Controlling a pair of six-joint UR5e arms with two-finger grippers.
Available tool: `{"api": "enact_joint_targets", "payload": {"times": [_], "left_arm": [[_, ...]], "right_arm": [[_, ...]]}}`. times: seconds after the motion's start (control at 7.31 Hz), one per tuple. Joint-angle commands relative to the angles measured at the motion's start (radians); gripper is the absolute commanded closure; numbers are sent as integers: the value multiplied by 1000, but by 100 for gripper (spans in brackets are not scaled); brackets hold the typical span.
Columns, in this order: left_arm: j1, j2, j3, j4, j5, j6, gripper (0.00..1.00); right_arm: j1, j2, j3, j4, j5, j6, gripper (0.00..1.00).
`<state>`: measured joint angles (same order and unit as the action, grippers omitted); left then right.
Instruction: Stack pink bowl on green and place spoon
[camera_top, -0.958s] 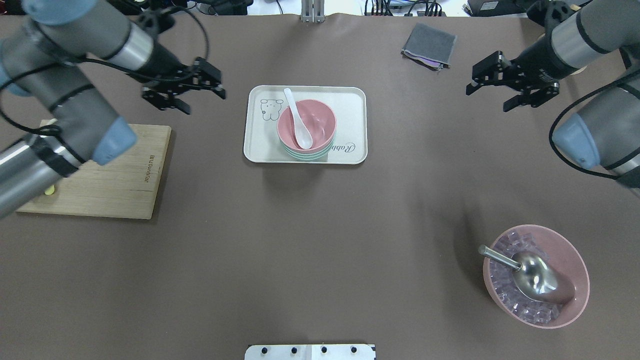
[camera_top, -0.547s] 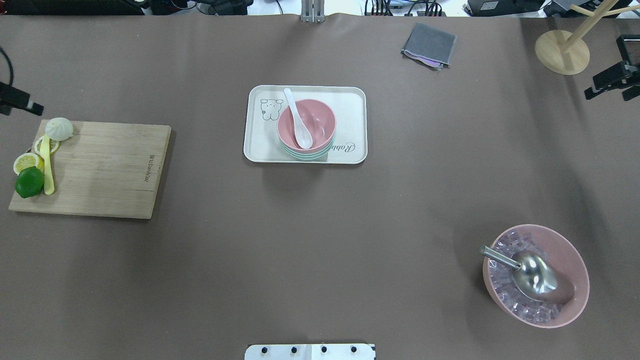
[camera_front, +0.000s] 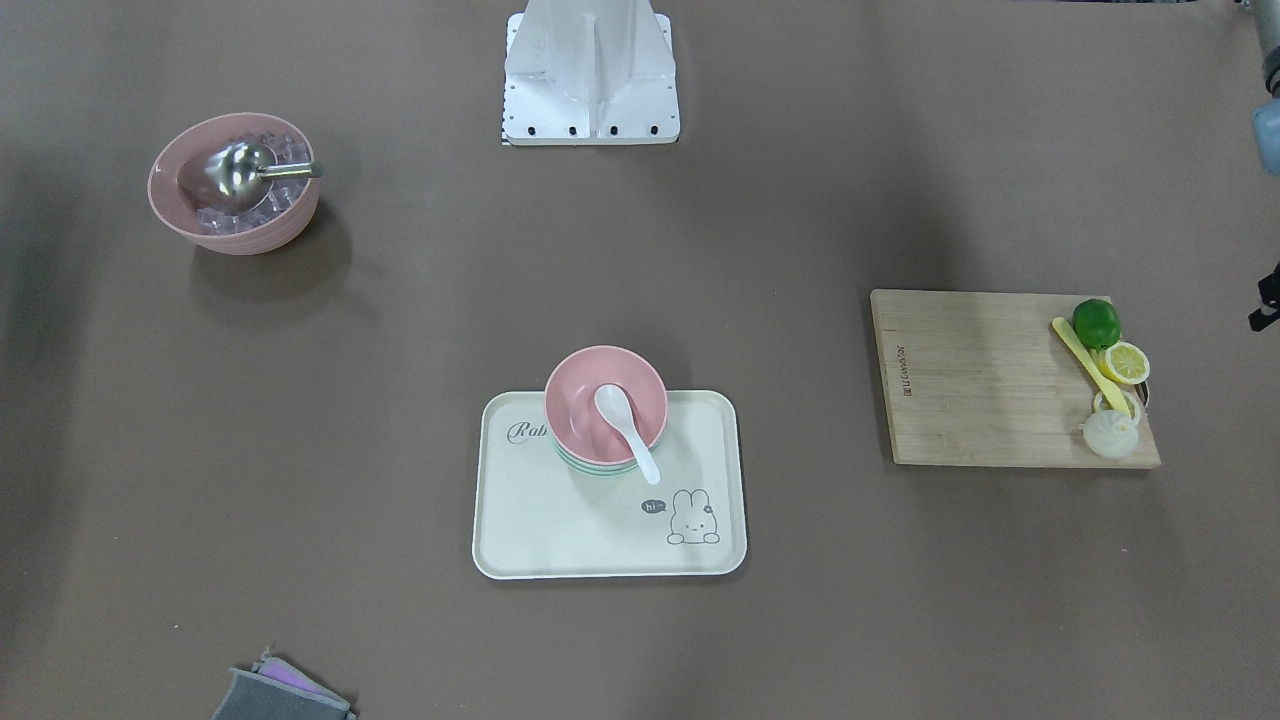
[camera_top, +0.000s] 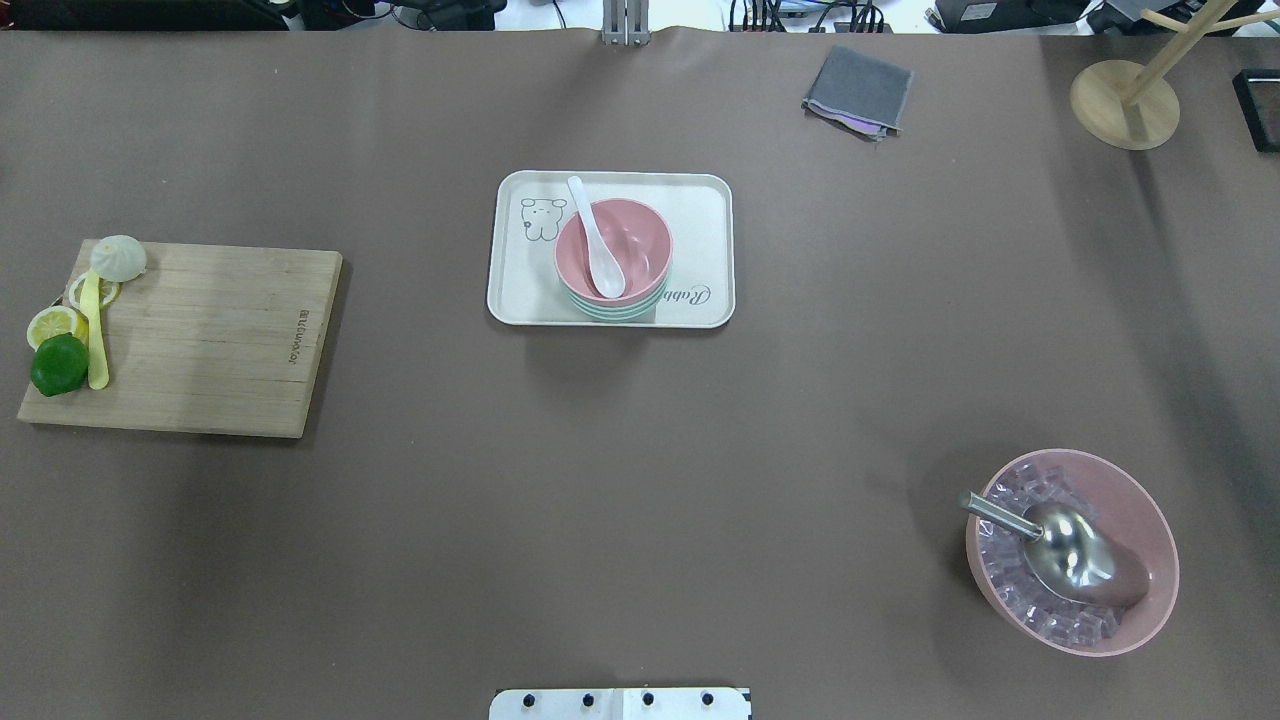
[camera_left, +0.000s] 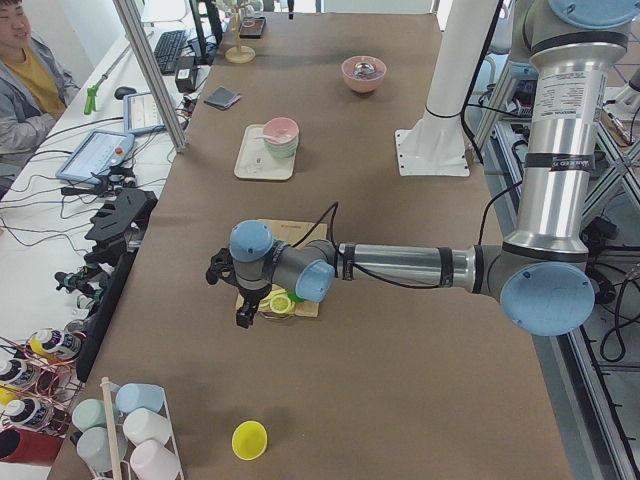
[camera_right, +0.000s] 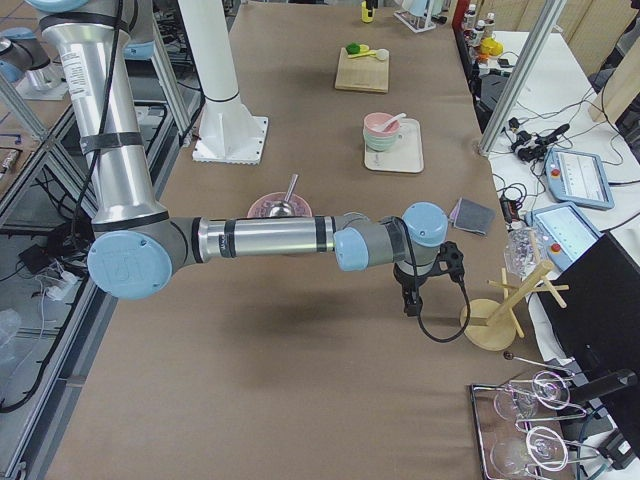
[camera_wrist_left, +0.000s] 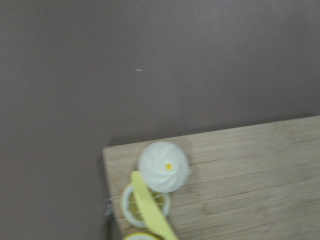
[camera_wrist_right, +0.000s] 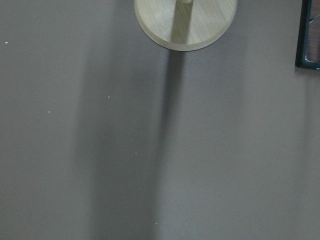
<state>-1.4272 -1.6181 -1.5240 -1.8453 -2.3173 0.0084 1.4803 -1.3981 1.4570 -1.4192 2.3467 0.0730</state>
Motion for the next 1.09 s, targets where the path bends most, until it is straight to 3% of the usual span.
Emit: {"api": "enact_joint_targets", "payload": {"times": [0.0,0.14,0.96], "left_arm": [[-16,-93,-46,289,7,-13,2],[-18,-115,-77,402,9,-1,2],[-27,-19,-108,377,-1,-7,2]], "right_arm": [[3,-7,-3,-1,-17,-10,0],[-2,-6,-3,-3,-15,0,0],[-18,11,6,-44,-4,5,0]]}}
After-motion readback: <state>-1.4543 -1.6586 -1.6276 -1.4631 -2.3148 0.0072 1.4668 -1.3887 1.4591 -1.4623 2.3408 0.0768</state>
